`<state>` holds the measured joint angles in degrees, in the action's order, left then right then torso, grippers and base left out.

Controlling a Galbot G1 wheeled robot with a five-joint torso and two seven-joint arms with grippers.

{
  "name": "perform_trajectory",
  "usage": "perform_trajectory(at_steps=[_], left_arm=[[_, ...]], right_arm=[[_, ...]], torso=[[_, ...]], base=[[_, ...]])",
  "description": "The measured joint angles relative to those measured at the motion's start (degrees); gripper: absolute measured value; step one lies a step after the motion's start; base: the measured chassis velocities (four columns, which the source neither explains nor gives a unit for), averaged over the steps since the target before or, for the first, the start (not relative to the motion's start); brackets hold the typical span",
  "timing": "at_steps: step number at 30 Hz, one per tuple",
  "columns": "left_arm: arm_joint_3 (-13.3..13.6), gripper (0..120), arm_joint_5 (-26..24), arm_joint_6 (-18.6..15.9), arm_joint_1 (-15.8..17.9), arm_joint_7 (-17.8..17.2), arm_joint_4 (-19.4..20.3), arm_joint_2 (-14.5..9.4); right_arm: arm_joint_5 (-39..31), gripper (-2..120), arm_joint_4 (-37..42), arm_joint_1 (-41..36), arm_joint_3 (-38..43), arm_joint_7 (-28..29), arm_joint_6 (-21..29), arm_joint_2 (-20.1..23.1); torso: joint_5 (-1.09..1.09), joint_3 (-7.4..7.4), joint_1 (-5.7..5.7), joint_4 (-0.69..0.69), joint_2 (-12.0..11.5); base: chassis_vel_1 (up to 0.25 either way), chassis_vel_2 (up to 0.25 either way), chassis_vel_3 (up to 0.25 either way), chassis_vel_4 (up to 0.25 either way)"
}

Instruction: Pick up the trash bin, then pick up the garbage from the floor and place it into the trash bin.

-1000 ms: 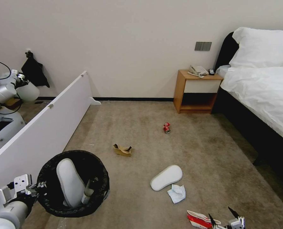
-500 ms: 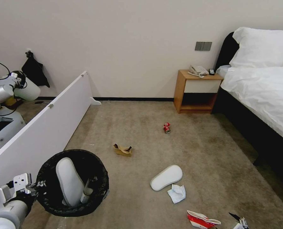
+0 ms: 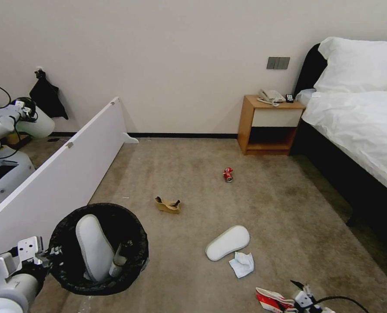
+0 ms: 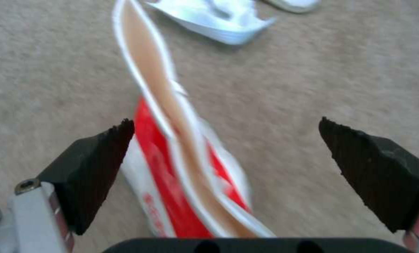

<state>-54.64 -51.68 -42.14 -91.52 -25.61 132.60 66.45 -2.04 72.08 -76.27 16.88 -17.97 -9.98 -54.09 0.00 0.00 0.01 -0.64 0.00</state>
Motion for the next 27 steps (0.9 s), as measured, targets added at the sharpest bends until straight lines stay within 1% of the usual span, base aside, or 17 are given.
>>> perform_trajectory(at_steps=[3,7,12,13,14,15,16,17,19,20,22,23,26,27], left_arm=[[-0.03,2,0.00,0.00,-0.01,-0.03,0.17,-0.02],[-0.20,2,-0.06,0.00,-0.18,-0.06,0.38,-0.04],[-0.38,2,-0.21,0.00,-0.27,-0.06,0.51,-0.18],[-0.41,2,-0.26,0.00,-0.27,-0.06,0.57,-0.26],[-0.41,2,-0.26,0.00,-0.27,-0.06,0.57,-0.26],[-0.46,2,-0.29,0.00,-0.26,-0.06,0.65,-0.34],[-0.46,2,-0.29,0.00,-0.26,-0.06,0.65,-0.34],[-0.47,2,-0.31,0.00,-0.25,-0.06,0.70,-0.38],[-0.49,2,-0.39,0.00,-0.22,-0.06,0.77,-0.47],[-0.49,2,-0.39,0.00,-0.22,-0.06,0.77,-0.47],[-0.48,2,-0.39,0.00,-0.23,-0.05,0.80,-0.54],[-0.48,2,-0.39,0.00,-0.23,-0.05,0.80,-0.54],[-0.46,2,-0.42,0.00,-0.27,0.01,0.82,-0.67],[-0.46,2,-0.42,0.00,-0.27,0.01,0.82,-0.67]], right_arm=[[0.14,100,-1.83,1.77,-1.91,0.02,0.05,-0.96],[0.41,100,-3.86,3.12,-3.24,0.06,0.04,-1.87],[0.53,99,-5.78,4.11,-3.61,-0.15,-0.01,-2.56],[0.53,93,-6.30,4.45,-3.57,-0.25,-0.11,-2.80],[0.53,93,-6.30,4.45,-3.57,-0.25,-0.11,-2.80],[0.53,88,-6.40,4.53,-3.41,-0.28,-0.16,-2.83],[0.53,88,-6.40,4.53,-3.41,-0.28,-0.16,-2.83],[0.50,85,-6.35,4.51,-3.30,-0.28,-0.17,-2.79],[0.40,73,-5.62,4.04,-2.81,-0.27,-0.17,-2.38],[0.40,73,-5.62,4.04,-2.81,-0.27,-0.17,-2.38],[0.38,62,-4.64,3.17,-2.00,-0.24,-0.17,-1.91],[0.38,62,-4.64,3.17,-2.00,-0.24,-0.17,-1.91],[0.51,46,-3.15,1.83,-0.75,-0.20,-0.17,-1.39],[0.51,46,-3.15,1.83,-0.75,-0.20,-0.17,-1.39]], torso=[[0.00,0.00,0.00,0.01,0.00],[-0.01,0.00,0.00,-0.01,0.00],[-0.01,0.00,0.00,-0.01,0.00],[0.00,0.00,0.00,0.00,0.00],[0.00,0.00,0.00,0.00,0.00],[0.01,0.00,0.00,0.01,0.01],[0.01,0.00,0.00,0.01,0.01],[0.00,0.00,0.00,0.01,0.00],[0.01,0.00,0.00,0.00,0.00],[0.01,0.00,0.00,0.00,0.00],[0.01,0.00,0.00,0.00,0.00],[0.01,0.00,0.00,0.00,0.00],[0.01,0.00,0.00,0.00,0.00],[0.01,0.00,0.00,0.00,0.00]], base=[[0.000,0.000,0.000,0.000],[0.000,0.000,0.000,0.000],[0.000,0.000,0.000,0.000],[0.000,0.000,0.000,0.000],[0.000,0.000,0.000,0.000],[0.000,0.000,0.000,0.000],[0.000,0.000,0.000,0.000],[0.000,0.000,0.000,0.000],[0.000,0.000,0.000,0.000],[0.000,0.000,0.000,0.000],[0.000,0.000,0.000,0.000],[0.000,0.000,0.000,0.000],[0.000,0.000,0.000,0.000],[0.000,0.000,0.000,0.000]])
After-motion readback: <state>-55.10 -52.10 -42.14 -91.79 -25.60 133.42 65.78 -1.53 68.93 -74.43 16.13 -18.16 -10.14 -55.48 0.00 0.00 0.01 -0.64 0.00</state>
